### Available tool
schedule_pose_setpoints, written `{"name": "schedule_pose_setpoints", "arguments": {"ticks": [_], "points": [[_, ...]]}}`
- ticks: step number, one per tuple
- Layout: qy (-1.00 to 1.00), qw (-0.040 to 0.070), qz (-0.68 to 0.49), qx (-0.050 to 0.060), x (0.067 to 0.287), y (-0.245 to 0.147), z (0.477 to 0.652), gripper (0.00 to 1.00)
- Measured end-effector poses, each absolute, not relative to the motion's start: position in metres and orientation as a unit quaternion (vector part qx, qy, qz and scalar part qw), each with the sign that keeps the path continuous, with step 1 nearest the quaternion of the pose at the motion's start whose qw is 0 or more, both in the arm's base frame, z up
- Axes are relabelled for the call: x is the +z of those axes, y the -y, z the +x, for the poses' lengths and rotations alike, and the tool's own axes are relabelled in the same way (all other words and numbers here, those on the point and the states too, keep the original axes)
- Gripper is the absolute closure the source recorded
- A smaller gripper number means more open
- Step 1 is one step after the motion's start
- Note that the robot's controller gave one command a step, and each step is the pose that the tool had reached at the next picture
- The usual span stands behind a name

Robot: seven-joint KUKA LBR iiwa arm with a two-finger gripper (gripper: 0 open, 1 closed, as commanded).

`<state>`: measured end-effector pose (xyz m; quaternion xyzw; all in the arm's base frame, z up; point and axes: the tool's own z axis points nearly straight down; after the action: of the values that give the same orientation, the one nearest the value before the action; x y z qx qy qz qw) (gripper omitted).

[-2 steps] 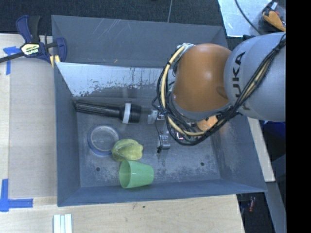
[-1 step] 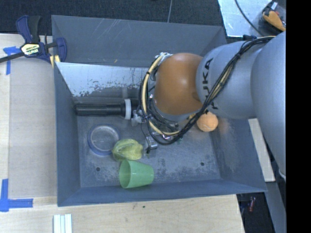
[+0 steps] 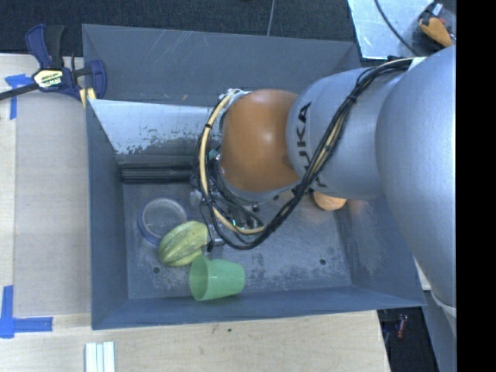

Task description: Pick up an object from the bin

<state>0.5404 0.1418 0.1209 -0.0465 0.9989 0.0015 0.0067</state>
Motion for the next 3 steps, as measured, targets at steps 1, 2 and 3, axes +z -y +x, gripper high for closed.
{"name": "schedule_pose_setpoints", "arguments": {"ticks": [1,2,3], "points": [[-0.999,0.006,-0.045,0.001,0.120,-0.140,0.541,0.00],[-0.998,0.001,-0.057,-0.001,0.076,-0.215,0.593,0.00],[-0.998,0.010,-0.059,0.001,0.072,-0.207,0.565,1.00]]}}
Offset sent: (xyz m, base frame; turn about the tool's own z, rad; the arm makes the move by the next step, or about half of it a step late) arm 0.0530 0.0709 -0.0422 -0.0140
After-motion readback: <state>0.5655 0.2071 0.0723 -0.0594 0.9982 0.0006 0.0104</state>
